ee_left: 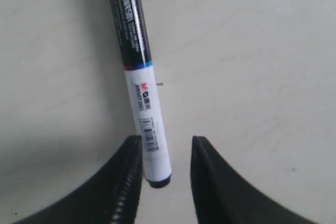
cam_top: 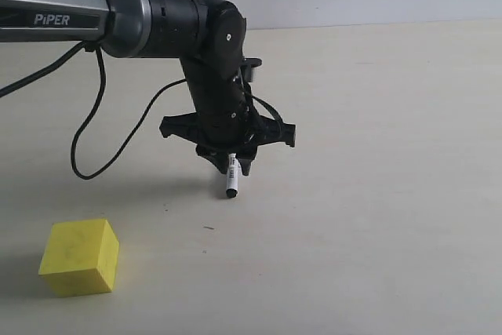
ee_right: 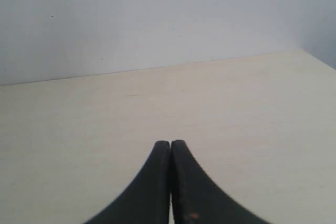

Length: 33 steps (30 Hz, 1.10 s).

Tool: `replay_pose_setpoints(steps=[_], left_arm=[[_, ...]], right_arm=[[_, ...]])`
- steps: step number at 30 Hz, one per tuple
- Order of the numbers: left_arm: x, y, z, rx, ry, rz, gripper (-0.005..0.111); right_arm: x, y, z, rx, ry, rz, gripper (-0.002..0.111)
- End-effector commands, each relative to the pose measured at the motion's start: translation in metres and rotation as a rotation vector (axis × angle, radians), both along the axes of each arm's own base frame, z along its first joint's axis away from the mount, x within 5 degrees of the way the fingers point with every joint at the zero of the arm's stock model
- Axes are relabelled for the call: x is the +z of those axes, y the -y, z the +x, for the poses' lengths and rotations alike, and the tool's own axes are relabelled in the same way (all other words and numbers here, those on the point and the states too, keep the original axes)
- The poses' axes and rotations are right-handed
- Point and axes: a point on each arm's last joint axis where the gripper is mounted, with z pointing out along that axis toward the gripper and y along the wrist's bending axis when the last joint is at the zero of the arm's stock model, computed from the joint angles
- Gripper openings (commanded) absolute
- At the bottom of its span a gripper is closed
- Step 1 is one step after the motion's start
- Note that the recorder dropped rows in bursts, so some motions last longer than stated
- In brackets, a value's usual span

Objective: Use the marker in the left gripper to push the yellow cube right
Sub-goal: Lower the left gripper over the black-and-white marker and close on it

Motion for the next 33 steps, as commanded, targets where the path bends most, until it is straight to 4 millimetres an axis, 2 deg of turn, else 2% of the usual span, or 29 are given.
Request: replay_pose_setpoints(steps=[1,10,28,33], left_arm=[[-0.002,-0.002,0.005,0.027,0.016,0.005,0.033],[-0.015,-0.003,0.008,0.034,0.015,0.037,0.033],[-0.015,-0.001,0.01,0.046,0.043,0.009,0.033],[-0.026,0.0,0.011,0.046,0.031,0.021,0.033]], right_arm=[[-0.001,0.0,0.0,-0.006,0.006,-0.008,0.0],[-0.001,0.0,0.0,-0.006,0.006,-0.008,0.0],[0.0,0.0,0.0,-0.005,0.013,-0.009,0.0],[0.0,0.0,0.0,-0.005,0.013,-0.009,0.0]])
